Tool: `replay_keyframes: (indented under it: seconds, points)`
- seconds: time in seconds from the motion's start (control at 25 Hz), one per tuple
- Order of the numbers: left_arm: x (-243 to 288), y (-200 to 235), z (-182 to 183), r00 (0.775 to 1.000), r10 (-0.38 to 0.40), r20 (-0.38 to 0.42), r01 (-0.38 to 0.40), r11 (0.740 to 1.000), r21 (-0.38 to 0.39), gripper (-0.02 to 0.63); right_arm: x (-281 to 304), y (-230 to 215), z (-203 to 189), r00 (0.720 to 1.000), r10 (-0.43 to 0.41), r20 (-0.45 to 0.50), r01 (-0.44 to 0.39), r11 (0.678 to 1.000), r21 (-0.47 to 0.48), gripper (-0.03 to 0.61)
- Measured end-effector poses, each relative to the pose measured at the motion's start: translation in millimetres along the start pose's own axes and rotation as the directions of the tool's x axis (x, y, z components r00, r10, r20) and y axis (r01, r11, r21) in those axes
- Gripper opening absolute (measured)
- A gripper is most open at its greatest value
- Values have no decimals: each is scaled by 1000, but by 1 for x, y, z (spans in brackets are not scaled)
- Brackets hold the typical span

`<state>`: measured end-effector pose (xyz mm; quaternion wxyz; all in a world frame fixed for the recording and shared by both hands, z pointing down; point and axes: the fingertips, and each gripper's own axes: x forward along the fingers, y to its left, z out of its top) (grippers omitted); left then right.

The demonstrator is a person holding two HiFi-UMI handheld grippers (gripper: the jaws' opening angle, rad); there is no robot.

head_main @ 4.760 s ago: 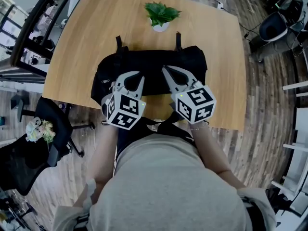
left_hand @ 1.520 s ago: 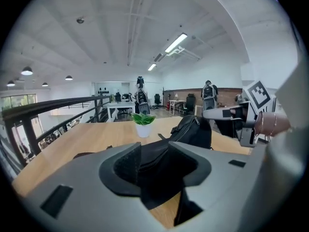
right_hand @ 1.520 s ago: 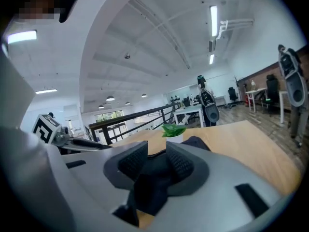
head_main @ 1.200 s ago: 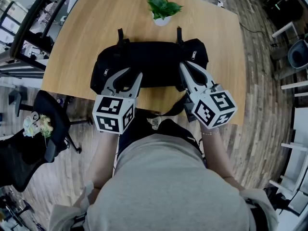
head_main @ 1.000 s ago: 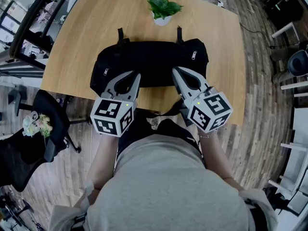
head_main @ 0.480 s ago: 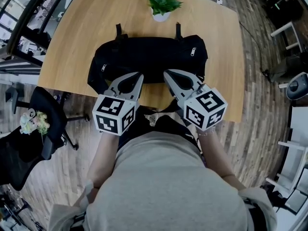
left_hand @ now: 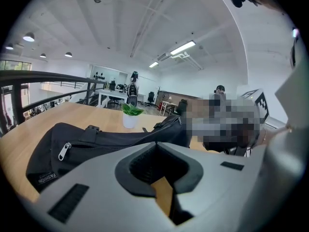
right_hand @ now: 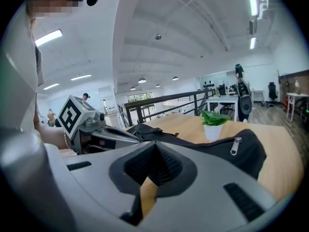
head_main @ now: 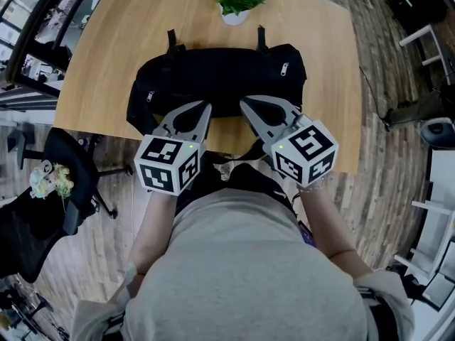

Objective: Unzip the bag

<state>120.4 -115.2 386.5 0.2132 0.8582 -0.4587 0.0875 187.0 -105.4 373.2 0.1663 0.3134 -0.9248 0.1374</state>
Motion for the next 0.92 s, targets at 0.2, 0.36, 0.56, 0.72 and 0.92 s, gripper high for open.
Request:
replay_keyframes:
  seconds: [0.2,0.36,0.56,0.72,0.92]
  points:
    - [-2,4,1,1000,4,2,-4,1000,-7,23,-3,1,0,999,2,-33,-4,998,-55,5]
    - [-4,2,-2,1000,-4,-13,4,1000,23,23,-5,2,-3,998,18,-61,-21,998,-62,5]
    - [-4,-10,-10,999,-35,-37,37,998,43,23,-5,5,-6,995,41,-90,-48,996,-81,5]
    - [-7,-13,-13,998,-45,-52,48,997,52,23,-5,7,-5,994,54,-93,-61,995,-82,5]
    - [-11,-13,-17,997,-39,-60,42,998,47,23,-7,13,-6,991,69,-113,-81,992,-99,5]
